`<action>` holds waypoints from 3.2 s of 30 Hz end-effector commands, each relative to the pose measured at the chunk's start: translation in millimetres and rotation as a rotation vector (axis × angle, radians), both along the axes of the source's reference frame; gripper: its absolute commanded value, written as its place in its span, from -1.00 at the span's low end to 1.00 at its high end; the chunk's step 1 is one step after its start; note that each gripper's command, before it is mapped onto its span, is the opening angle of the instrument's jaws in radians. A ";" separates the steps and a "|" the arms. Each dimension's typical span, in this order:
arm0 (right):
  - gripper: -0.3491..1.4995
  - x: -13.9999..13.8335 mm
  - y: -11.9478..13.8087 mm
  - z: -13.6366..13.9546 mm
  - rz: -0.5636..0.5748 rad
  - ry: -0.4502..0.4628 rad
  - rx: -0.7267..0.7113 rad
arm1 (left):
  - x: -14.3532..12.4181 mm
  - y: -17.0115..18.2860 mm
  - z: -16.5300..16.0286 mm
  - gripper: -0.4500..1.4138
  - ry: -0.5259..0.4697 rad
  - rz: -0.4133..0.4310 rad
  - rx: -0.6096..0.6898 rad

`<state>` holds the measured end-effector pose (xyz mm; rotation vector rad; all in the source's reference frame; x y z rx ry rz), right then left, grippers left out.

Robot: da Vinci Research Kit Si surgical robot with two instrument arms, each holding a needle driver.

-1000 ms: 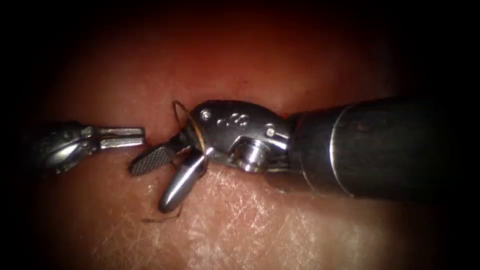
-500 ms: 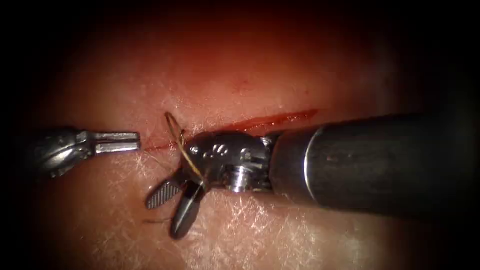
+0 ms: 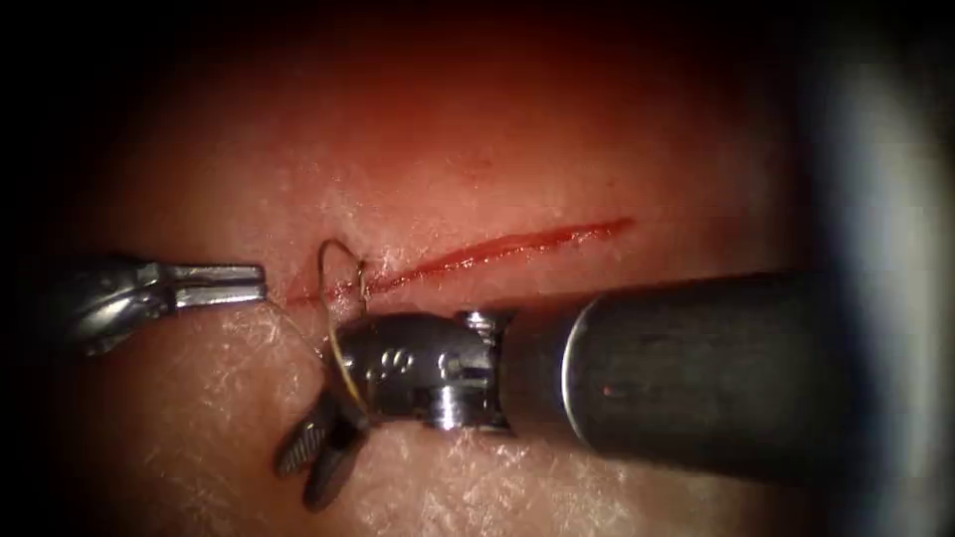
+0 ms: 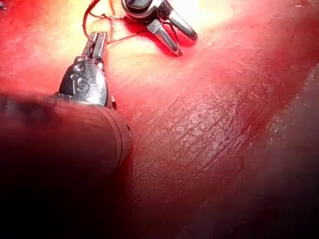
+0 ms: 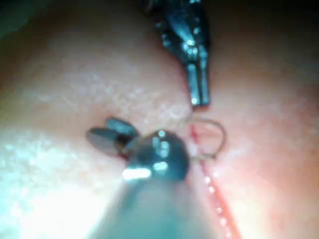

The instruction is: Wound Closure

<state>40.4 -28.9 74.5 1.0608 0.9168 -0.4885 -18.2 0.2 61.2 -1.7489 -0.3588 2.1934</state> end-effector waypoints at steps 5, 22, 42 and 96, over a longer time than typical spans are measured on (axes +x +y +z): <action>-1.00 0.3 1.4 1.0 0.007 -0.007 -0.018 | -0.5 -0.3 0.6 -1.00 -0.002 0.000 0.003; -0.24 -1.0 5.8 -2.2 0.078 -0.049 -0.014 | -0.3 -0.7 0.3 -1.00 -0.003 0.003 0.003; -0.60 -1.0 1.7 1.0 -0.025 -0.127 -0.160 | 0.0 -0.9 0.4 -1.00 -0.004 0.005 0.002; -1.00 -2.3 19.6 2.1 0.403 -0.133 -0.204 | -1.2 -27.7 -7.4 -1.00 -0.021 0.040 0.102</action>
